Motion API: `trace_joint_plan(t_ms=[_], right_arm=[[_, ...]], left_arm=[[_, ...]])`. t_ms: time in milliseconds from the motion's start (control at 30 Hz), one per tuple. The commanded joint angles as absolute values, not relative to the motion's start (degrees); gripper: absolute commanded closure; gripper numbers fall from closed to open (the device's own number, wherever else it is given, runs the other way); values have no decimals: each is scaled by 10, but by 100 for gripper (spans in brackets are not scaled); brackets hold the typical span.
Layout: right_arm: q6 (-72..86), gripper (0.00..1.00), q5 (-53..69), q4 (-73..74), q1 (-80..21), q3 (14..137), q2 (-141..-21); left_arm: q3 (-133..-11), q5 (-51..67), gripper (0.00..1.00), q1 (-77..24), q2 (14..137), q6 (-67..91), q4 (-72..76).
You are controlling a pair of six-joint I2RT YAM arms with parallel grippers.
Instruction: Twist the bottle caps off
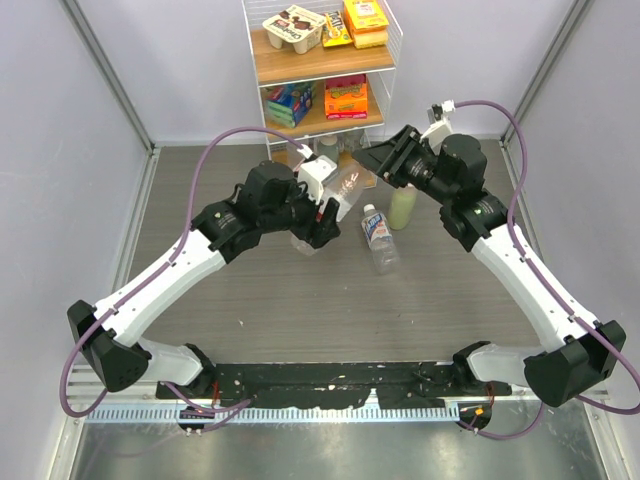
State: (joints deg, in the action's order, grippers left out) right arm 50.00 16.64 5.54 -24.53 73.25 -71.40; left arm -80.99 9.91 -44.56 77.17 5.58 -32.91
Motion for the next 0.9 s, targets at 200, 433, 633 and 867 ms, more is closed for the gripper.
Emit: trace_joint_plan(t_ms=[200,433,633,867], right_arm=[[511,98,176,19,-244,729,-702],[494,56,199,25,-243,734,-704],[472,11,208,53,-243,746,-704],[459,1,239,69,-243,740,-710]], left_arm=[[-830,101,55,-450,769,46,-326],[-828,79,64,-451,755,34,-363],[-808,50,66,-451,724,26,-407],[-757,21,71,-451,676,32,-452]])
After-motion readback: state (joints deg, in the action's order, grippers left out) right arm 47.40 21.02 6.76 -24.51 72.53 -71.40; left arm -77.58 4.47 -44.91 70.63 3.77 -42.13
